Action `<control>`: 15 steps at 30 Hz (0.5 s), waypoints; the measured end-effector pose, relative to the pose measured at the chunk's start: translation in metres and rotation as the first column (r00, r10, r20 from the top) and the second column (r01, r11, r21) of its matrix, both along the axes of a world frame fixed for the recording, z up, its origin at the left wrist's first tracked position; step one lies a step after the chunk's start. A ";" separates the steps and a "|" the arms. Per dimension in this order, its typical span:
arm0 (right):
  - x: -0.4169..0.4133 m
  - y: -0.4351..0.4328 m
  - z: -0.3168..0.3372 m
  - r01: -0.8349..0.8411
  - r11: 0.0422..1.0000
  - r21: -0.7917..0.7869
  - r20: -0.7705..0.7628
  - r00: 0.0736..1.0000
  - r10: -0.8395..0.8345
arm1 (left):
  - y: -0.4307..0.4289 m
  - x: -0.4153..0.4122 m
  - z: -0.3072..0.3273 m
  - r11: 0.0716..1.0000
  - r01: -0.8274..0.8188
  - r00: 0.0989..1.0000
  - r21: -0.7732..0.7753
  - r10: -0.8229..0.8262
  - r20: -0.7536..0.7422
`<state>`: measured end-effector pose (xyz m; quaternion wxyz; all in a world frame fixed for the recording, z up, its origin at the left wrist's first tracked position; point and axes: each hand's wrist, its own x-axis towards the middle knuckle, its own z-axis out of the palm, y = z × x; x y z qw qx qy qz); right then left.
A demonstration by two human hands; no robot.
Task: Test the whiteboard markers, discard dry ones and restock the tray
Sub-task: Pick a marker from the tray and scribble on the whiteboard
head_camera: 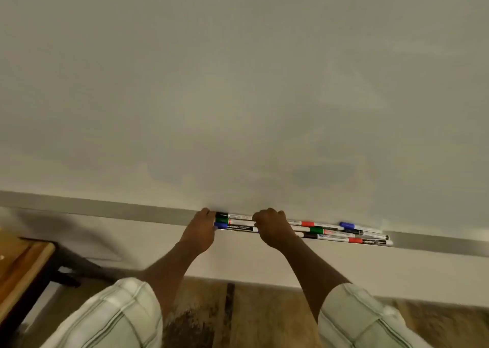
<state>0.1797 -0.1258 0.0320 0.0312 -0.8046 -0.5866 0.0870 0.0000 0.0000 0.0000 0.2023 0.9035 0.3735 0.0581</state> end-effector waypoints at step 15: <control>-0.011 0.031 -0.036 0.076 0.983 -0.166 0.038 0.997 -0.071 | 0.035 0.002 -0.044 0.997 0.059 0.996 -0.047 -0.056 0.075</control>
